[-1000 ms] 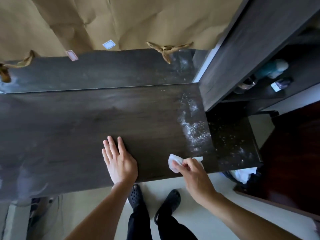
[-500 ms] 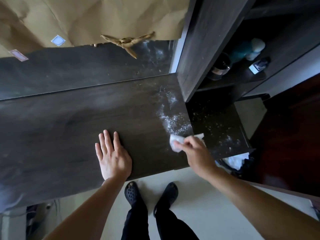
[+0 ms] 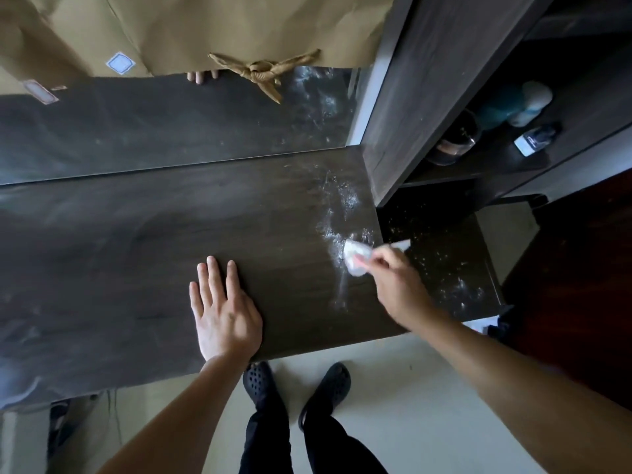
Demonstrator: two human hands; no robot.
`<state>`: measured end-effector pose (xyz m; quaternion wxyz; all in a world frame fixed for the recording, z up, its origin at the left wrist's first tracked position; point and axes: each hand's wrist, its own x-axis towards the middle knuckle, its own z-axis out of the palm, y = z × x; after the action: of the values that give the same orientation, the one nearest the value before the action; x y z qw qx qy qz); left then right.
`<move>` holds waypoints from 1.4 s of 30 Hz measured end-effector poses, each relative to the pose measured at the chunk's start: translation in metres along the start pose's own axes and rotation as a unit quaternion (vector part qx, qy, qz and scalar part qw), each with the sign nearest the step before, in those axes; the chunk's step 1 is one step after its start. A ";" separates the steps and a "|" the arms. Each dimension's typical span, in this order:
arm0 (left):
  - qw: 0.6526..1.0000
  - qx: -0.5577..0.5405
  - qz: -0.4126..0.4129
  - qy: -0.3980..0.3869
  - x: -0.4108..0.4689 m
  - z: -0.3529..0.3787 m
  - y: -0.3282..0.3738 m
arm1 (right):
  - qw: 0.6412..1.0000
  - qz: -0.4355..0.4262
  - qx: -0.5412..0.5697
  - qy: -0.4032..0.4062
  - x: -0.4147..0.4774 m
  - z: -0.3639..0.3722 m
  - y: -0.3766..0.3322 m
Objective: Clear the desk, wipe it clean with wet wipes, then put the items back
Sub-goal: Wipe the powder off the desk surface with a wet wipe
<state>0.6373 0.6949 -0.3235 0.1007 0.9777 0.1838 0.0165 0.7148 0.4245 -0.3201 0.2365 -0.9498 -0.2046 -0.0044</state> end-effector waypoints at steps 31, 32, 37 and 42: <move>1.000 -0.003 0.005 -0.021 0.003 -0.006 0.001 | 0.996 0.071 -0.040 -0.022 0.021 -0.022 -0.036; 1.000 -0.001 0.004 -0.023 0.003 -0.006 0.001 | 0.994 0.109 -0.019 -0.017 0.034 -0.022 -0.034; 1.000 -0.001 0.009 -0.023 0.004 -0.006 0.002 | 0.993 0.063 0.016 -0.102 -0.001 -0.017 -0.052; 1.000 0.001 0.009 -0.020 0.004 -0.007 0.003 | 0.991 0.055 -0.025 -0.123 0.031 -0.025 -0.033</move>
<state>0.6417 0.6956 -0.3157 0.1030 0.9795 0.1732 -0.0028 0.7325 0.4523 -0.2800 0.1858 -0.9584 -0.1798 0.1206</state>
